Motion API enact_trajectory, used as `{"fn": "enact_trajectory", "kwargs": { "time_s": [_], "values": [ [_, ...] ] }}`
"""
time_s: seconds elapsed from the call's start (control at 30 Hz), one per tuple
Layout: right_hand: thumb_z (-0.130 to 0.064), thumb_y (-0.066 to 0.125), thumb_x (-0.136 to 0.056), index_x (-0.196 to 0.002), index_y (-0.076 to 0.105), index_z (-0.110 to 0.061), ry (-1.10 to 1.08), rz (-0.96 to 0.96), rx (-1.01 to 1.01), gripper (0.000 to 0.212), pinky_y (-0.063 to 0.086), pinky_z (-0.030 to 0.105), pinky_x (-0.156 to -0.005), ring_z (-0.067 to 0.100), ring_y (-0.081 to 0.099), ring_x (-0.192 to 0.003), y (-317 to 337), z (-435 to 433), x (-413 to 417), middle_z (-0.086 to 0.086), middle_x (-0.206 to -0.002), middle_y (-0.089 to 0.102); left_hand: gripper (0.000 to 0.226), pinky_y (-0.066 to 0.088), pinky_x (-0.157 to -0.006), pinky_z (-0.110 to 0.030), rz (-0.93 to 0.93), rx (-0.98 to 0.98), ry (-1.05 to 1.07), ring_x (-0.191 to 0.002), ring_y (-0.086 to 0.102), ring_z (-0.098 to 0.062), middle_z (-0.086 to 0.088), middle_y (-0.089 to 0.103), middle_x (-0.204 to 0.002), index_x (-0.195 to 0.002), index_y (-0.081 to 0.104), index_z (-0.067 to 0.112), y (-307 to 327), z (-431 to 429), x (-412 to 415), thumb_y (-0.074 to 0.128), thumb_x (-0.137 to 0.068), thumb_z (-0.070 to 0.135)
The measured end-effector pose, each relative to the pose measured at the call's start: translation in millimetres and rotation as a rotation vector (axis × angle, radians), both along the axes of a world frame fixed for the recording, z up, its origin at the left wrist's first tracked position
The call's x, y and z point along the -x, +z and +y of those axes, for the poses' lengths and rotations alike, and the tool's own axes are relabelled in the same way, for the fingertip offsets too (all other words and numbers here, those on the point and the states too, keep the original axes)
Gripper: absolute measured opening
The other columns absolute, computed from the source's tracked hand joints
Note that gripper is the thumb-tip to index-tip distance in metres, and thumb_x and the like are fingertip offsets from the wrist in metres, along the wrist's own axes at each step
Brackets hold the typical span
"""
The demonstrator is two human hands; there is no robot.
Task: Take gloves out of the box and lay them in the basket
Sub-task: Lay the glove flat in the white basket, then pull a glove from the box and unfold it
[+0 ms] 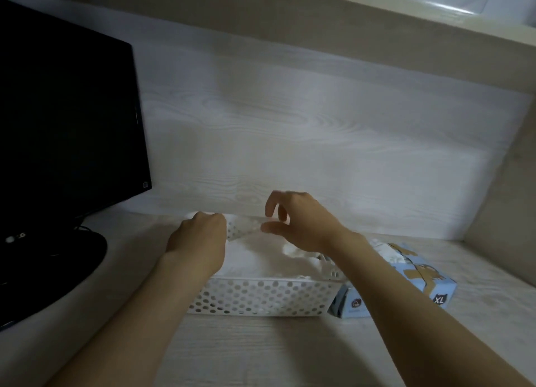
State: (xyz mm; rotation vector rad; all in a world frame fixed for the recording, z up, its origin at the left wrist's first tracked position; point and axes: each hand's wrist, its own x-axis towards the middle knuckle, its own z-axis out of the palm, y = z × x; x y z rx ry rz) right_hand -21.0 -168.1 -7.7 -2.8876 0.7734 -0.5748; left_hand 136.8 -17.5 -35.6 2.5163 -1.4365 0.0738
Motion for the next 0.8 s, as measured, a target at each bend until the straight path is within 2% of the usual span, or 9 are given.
{"fn": "enact_trajectory", "kwargs": {
  "time_s": [0.1,0.17,0.27,0.33,0.4,0.47,0.57,0.7,0.8],
  "values": [
    [-0.067,0.082,-0.077,-0.131,0.060,-0.045,0.039,0.247,-0.255,0.062,0.050,0.023,-0.072,0.002,0.063,-0.082,13,11,17,-0.009,-0.110,0.064,0.029,0.043,-0.072,-0.037,-0.061,-0.078,0.046,-0.088,0.051,-0.029,-0.009,0.043,-0.111,-0.078,0.038,0.017,2,0,5,0.052,-0.098,0.001],
    [-0.069,0.081,-0.076,-0.143,0.049,-0.053,0.015,0.414,-0.351,0.076,0.056,0.027,-0.077,0.004,0.066,-0.085,18,20,25,-0.010,-0.124,0.058,0.016,0.044,-0.077,-0.037,-0.152,-0.119,0.022,-0.108,0.049,-0.031,-0.010,0.039,-0.122,-0.089,0.048,0.016,6,0,9,0.056,-0.099,0.006],
    [-0.059,0.079,-0.086,-0.152,0.040,-0.051,0.009,0.544,-0.278,0.077,0.058,0.033,-0.088,0.005,0.063,-0.084,16,26,24,-0.009,-0.126,0.053,0.030,0.047,-0.094,-0.034,-0.240,-0.060,-0.163,-0.122,0.043,-0.025,-0.002,0.043,-0.127,-0.114,0.068,0.023,3,-4,4,0.060,-0.096,0.001],
    [-0.047,0.077,-0.093,-0.158,0.036,-0.045,0.011,0.594,-0.224,0.077,0.053,0.032,-0.093,0.011,0.059,-0.093,7,26,18,-0.008,-0.122,0.051,0.027,0.050,-0.098,-0.031,-0.049,-0.041,-0.246,-0.115,0.054,-0.017,0.004,0.054,-0.127,-0.117,0.072,0.033,6,-4,3,0.062,-0.101,0.013],
    [-0.032,0.075,-0.097,-0.162,0.031,-0.039,0.018,0.616,-0.249,0.079,0.050,0.032,-0.094,0.018,0.056,-0.103,-2,24,13,-0.006,-0.122,0.050,0.026,0.050,-0.100,-0.030,0.139,-0.141,-0.285,-0.113,0.060,-0.013,0.007,0.061,-0.132,-0.128,0.069,0.032,6,-4,5,0.063,-0.103,0.039],
    [-0.021,0.073,-0.099,-0.164,0.028,-0.037,0.029,0.625,-0.273,0.080,0.049,0.035,-0.095,0.019,0.054,-0.105,-9,21,11,-0.002,-0.126,0.050,0.054,0.048,-0.106,-0.033,0.181,-0.283,-0.302,-0.122,0.056,-0.014,0.008,0.055,-0.143,-0.141,0.057,0.031,5,-4,5,0.064,-0.096,0.060],
    [-0.018,0.068,-0.101,-0.164,0.027,-0.038,0.031,0.615,-0.296,0.078,0.043,0.032,-0.091,0.021,0.055,-0.110,-15,20,11,-0.001,-0.129,0.051,0.062,0.041,-0.104,-0.024,0.129,-0.340,-0.325,-0.132,0.051,-0.017,0.005,0.049,-0.152,-0.151,0.048,0.028,3,-6,5,0.069,-0.097,0.051],
    [-0.013,0.067,-0.101,-0.162,0.035,-0.025,0.064,0.570,-0.204,0.070,0.040,0.027,-0.096,0.028,0.056,-0.135,-17,22,10,0.007,-0.151,0.053,0.064,0.041,-0.107,-0.025,0.141,-0.277,-0.323,-0.134,0.051,-0.015,0.005,0.048,-0.152,-0.149,0.051,0.029,3,-6,4,0.076,-0.093,0.047],
    [-0.024,0.071,-0.100,-0.162,0.034,-0.033,0.035,0.512,-0.244,0.073,0.040,0.026,-0.091,0.021,0.060,-0.113,-15,22,17,-0.002,-0.127,0.059,0.057,0.048,-0.105,-0.032,0.097,-0.149,-0.292,-0.123,0.056,-0.013,0.008,0.054,-0.140,-0.137,0.059,0.036,5,-3,5,0.077,-0.087,0.057]
  ]
}}
